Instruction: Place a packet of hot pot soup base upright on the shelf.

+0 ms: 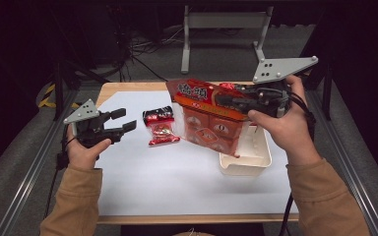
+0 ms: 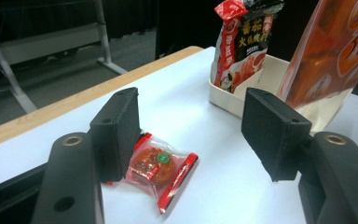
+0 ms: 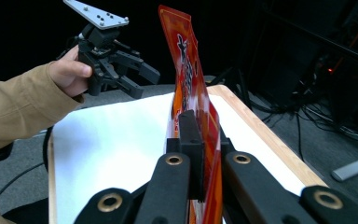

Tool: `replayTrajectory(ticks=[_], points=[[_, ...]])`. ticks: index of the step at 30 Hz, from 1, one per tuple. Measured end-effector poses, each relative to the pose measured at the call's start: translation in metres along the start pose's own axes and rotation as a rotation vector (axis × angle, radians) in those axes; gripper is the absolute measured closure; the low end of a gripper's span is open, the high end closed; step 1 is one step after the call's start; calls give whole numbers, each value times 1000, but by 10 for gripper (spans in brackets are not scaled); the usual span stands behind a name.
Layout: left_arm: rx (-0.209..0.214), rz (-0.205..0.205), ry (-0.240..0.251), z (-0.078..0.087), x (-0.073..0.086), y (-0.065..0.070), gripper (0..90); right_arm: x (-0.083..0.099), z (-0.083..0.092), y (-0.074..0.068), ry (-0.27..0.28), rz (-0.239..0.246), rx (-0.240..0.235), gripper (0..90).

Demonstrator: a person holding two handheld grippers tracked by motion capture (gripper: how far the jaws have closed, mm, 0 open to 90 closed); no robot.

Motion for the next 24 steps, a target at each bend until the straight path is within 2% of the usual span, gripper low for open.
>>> replayTrajectory(ticks=[2,3,5,7,12,15,18,24], points=[[-11,1,-11,-2,3,-3,379,1,1,1,-2,-1,5,900],[-20,-1,1,-2,4,-4,380,2,3,2,-8,-2,14,900],[-11,18,1,-3,8,-8,381,4,6,5,-16,-4,30,900],[-21,23,0,-4,11,-11,381,6,9,8,-20,-7,43,900],[-41,40,-31,-5,21,-22,380,13,16,15,-27,-17,74,900],[-48,49,-15,-5,25,-25,380,18,20,20,-28,-19,88,900],[-57,51,-22,-7,30,-30,380,23,24,25,-32,-21,109,900],[-65,83,-54,-9,39,-39,370,32,29,32,-26,-45,133,900]])
Point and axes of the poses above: each handheld gripper's, and its own axes: z roughly backward along the jaws, x roughly out of its underside, y roughly to its right, the point moved 2 cm from there along -z, roughly forward along the jaws
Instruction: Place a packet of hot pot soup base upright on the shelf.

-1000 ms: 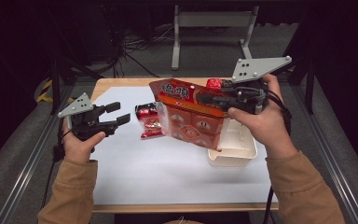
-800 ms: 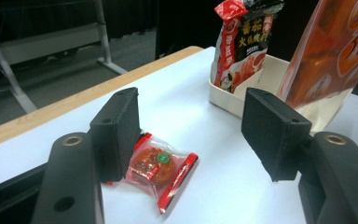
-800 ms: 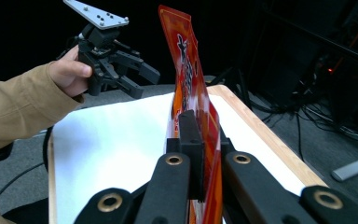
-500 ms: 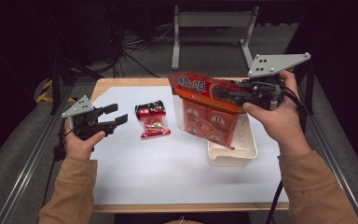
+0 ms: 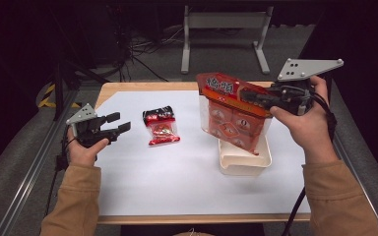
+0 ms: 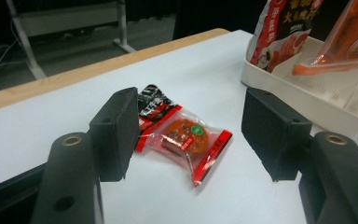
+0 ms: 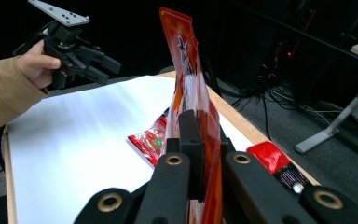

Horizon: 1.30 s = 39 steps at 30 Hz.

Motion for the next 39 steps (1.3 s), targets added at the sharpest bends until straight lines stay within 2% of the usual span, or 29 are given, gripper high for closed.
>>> replayTrajectory(ticks=[11,26,39], points=[[4,7,-16,-2,2,-1,359,12,6,12,2,-38,33,900],[13,17,-19,-3,3,-1,356,28,3,24,-3,-138,99,900],[14,17,-19,-3,4,-2,354,42,-3,31,1,-170,114,899]])
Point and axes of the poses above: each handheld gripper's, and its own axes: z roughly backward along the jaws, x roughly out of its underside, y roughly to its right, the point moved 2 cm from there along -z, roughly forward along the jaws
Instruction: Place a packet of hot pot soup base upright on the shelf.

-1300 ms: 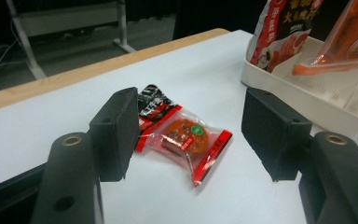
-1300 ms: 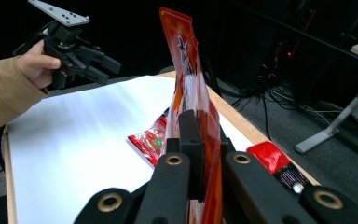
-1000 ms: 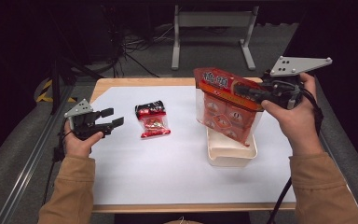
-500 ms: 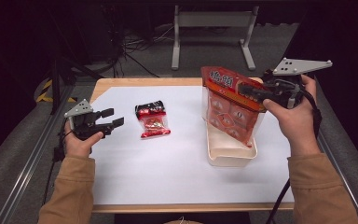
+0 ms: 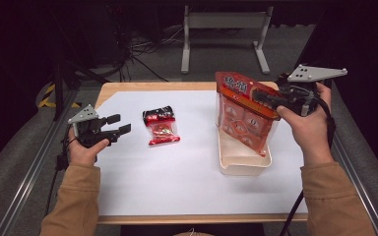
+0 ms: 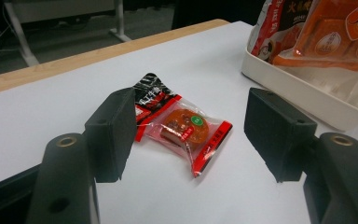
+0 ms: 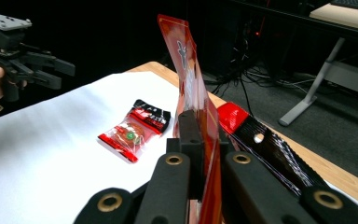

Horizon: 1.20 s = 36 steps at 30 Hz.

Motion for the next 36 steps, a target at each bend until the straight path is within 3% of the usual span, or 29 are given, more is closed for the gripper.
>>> replayTrajectory(ticks=[9,17,27,36], points=[[11,5,-2,-2,1,1,354,14,-6,6,-19,-15,23,899],[14,6,-9,-4,2,1,351,25,-7,12,3,-36,19,899],[25,-18,3,-6,2,2,355,42,-8,14,21,-47,-4,899],[40,-7,-1,-8,3,3,355,51,-7,15,27,-40,-30,897]])
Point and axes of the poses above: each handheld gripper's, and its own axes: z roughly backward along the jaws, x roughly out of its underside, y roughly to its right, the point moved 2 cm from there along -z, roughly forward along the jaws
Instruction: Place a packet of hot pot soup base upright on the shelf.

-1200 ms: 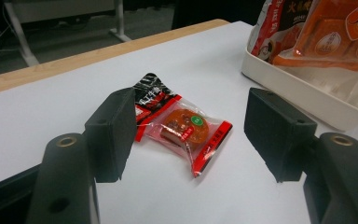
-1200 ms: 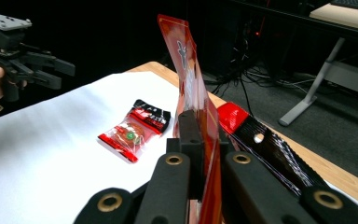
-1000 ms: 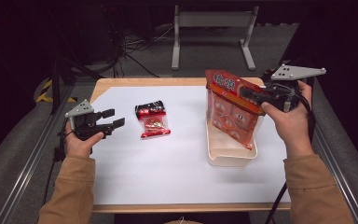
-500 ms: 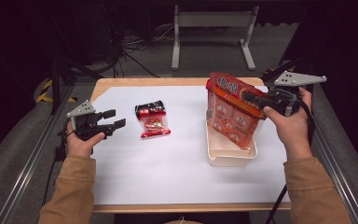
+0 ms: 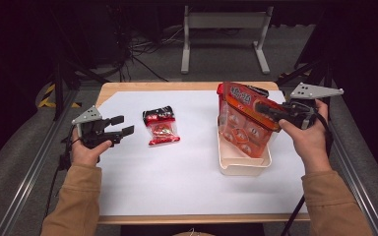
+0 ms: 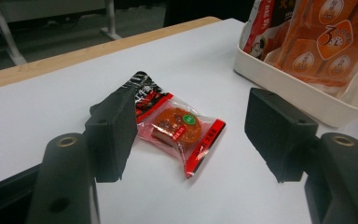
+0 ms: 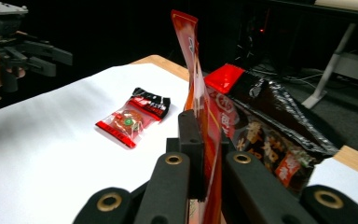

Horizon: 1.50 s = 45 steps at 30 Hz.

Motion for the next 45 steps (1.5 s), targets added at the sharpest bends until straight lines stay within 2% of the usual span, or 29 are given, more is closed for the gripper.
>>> replayTrajectory(ticks=[3,6,10,12,18,23,25,29,34,36,37,40,45], points=[[-6,0,5,-1,0,1,361,4,-3,1,-21,-1,-12,896],[-4,-8,24,-1,1,1,362,12,-11,1,-73,9,-8,896],[-2,-19,45,-3,3,1,346,19,-15,1,-45,-23,-32,897],[1,-10,55,-5,5,1,340,21,-15,3,-41,-27,-26,897],[8,-11,34,-10,7,3,291,24,-14,6,-50,-41,-9,894],[-8,-25,-1,-14,8,3,264,26,-14,7,-65,-40,13,878],[-8,-13,-10,-15,9,2,267,26,-13,8,-61,-45,23,871],[-9,3,-13,-16,10,2,275,27,-11,9,-48,-50,33,823],[0,33,-20,-19,9,2,245,27,-7,11,-26,-68,50,712],[6,30,-22,-20,9,2,243,27,-6,11,-19,-71,48,696],[-3,2,-28,-21,8,2,246,27,-4,10,-15,-72,49,681],[-13,3,-14,-24,7,2,234,28,3,8,-4,-66,61,602],[-35,-10,-20,-26,6,3,239,29,14,8,19,-65,62,549]])
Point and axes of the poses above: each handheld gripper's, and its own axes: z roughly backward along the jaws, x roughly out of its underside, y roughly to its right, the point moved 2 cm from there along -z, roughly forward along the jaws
